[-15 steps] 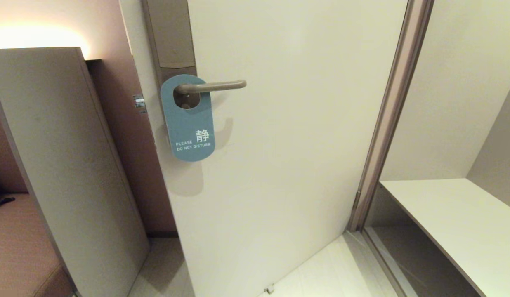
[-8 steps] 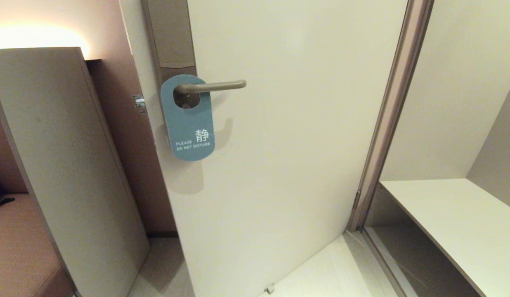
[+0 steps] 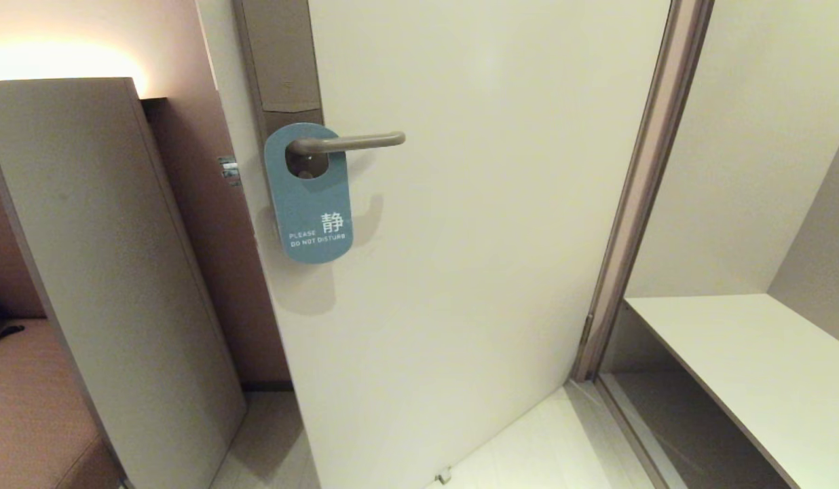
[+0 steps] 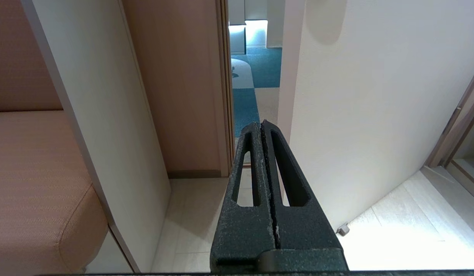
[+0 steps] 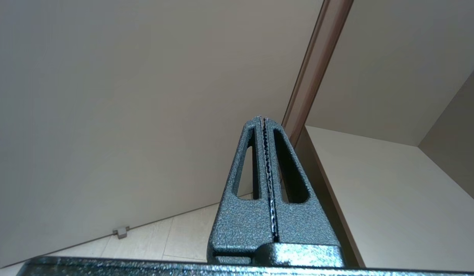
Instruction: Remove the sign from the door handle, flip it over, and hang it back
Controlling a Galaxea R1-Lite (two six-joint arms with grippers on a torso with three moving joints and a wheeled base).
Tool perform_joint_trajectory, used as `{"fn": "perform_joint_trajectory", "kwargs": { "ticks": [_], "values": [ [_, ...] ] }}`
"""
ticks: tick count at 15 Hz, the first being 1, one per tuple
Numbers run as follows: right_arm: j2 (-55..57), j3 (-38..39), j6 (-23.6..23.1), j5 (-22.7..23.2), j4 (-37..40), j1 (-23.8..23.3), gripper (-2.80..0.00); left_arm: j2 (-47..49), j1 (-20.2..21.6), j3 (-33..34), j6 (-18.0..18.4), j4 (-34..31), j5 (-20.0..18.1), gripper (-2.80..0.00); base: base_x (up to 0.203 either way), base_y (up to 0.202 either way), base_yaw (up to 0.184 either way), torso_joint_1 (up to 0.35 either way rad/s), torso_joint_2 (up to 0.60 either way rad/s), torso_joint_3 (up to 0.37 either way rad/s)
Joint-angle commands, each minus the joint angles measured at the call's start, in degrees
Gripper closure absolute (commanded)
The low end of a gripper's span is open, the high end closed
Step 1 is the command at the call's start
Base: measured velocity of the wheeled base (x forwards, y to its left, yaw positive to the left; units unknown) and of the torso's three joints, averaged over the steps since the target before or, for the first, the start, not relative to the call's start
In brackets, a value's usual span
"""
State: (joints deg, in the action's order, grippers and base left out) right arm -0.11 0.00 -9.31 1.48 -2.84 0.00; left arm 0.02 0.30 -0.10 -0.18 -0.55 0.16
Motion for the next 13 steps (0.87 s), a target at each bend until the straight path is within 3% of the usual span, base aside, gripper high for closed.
{"fn": "perform_joint_trajectory", "kwargs": {
  "ticks": [1,13],
  "values": [
    [0.11,0.00,-0.09,0.01,-0.13,0.00,0.00,-0.02,0.05,0.01,0.00,-0.04,0.06,0.00,0.000,0.000,0.000,0.000,0.00,0.000],
    [0.11,0.00,0.79,0.01,0.12,0.00,0.00,-0.02,0.05,0.01,0.00,-0.07,0.02,0.00,0.000,0.000,0.000,0.000,0.00,0.000]
  ]
}}
